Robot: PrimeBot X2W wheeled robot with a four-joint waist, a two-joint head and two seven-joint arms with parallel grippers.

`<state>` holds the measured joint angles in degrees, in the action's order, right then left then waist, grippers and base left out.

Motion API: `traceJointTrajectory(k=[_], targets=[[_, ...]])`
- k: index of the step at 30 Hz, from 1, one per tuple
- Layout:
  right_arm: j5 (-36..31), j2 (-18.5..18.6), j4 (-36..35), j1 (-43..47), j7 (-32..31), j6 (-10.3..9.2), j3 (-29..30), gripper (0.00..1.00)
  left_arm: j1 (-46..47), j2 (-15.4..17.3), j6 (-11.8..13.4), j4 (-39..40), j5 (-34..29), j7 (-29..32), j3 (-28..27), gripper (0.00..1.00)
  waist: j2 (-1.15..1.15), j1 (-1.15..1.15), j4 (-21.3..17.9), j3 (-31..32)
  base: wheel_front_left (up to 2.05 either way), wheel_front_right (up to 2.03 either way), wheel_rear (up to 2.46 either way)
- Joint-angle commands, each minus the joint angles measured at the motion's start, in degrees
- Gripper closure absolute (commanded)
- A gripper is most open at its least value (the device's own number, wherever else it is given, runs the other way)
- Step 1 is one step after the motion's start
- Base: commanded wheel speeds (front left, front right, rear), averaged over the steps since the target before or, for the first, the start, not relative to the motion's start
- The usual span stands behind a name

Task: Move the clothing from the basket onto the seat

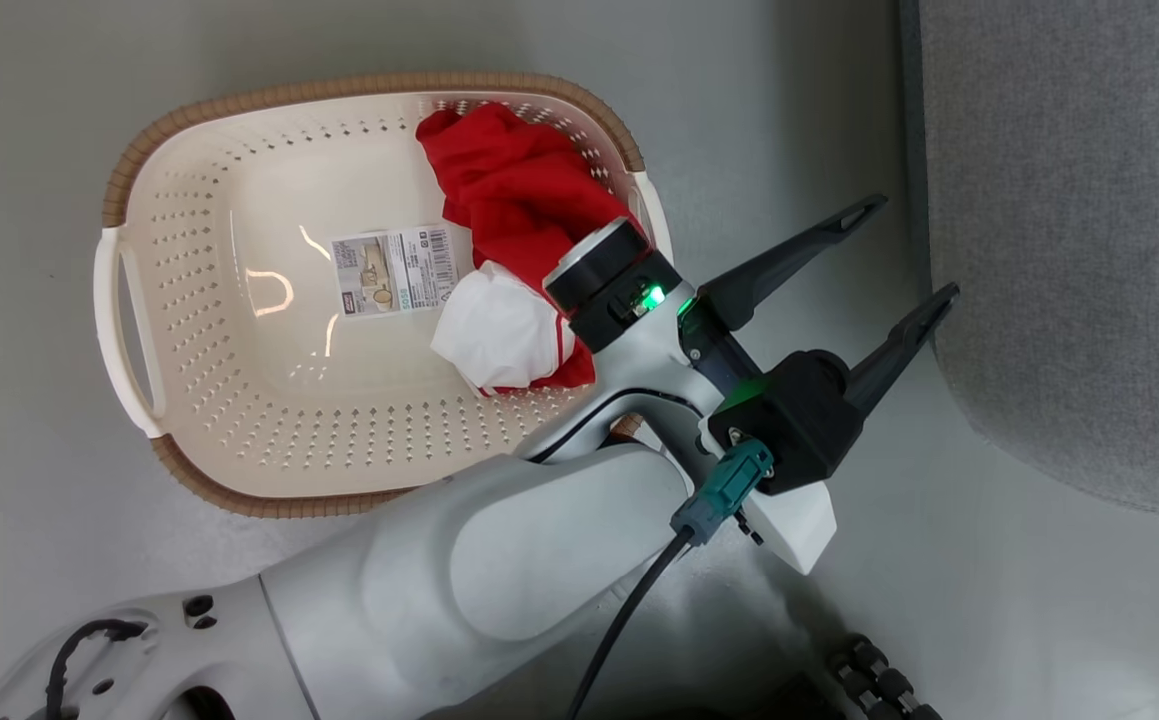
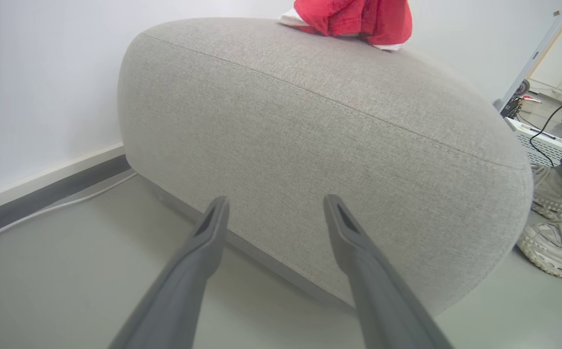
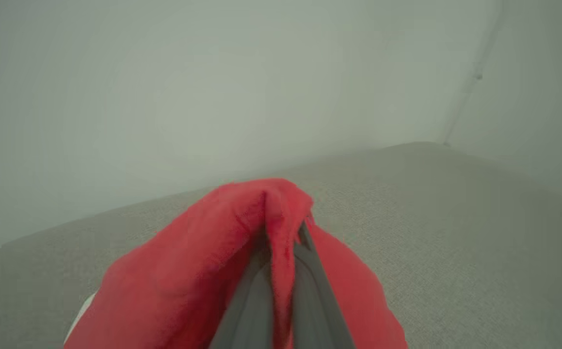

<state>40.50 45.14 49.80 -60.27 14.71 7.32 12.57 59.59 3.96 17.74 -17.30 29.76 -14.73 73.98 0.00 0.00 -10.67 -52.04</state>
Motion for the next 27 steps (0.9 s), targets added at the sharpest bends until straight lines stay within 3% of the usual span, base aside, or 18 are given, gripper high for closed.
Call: traceJointTrajectory(k=[1, 2, 3, 13, 27], targets=[[1.87, 3.57, -1.86, 4.22, 0.29, 0.17, -2.75, 0.66, -1.73, -1.08, 0.5, 1.79, -0.31, -0.27, -0.63, 0.0, 0.0, 0.0, 0.26, 0.82, 0.0, 0.0, 0.0], [2.41, 3.26, -2.74, 5.37, 0.29, 0.17, -4.33, 0.07, -1.95, -1.08, 0.45, 1.81, -0.24, -0.27, -0.63, 0.0, 0.0, 0.0, 0.31, 1.21, 0.0, 0.0, 0.0], [2.98, 2.78, -3.54, 6.54, 0.29, 0.17, -5.41, 0.0, -2.19, -1.08, 0.41, 1.81, -0.13, -0.27, -0.63, 0.0, 0.0, 0.0, 0.37, 1.67, 0.0, 0.0, 0.0], [4.73, 0.84, -13.21, 18.27, 0.29, 0.17, -10.39, 0.0, -5.68, -1.08, 1.75, 2.98, 0.78, -0.27, -2.29, 0.0, 0.0, 0.0, 2.46, 8.81, 0.0, 0.0, 0.0], [3.4, -2.43, -24.08, 29.92, 0.29, 0.17, -13.69, 0.0, -18.41, -1.08, 2.32, 2.97, -0.86, -0.27, -13.11, 0.0, 0.0, 0.0, 6.68, 23.11, 0.0, 0.0, 0.0]])
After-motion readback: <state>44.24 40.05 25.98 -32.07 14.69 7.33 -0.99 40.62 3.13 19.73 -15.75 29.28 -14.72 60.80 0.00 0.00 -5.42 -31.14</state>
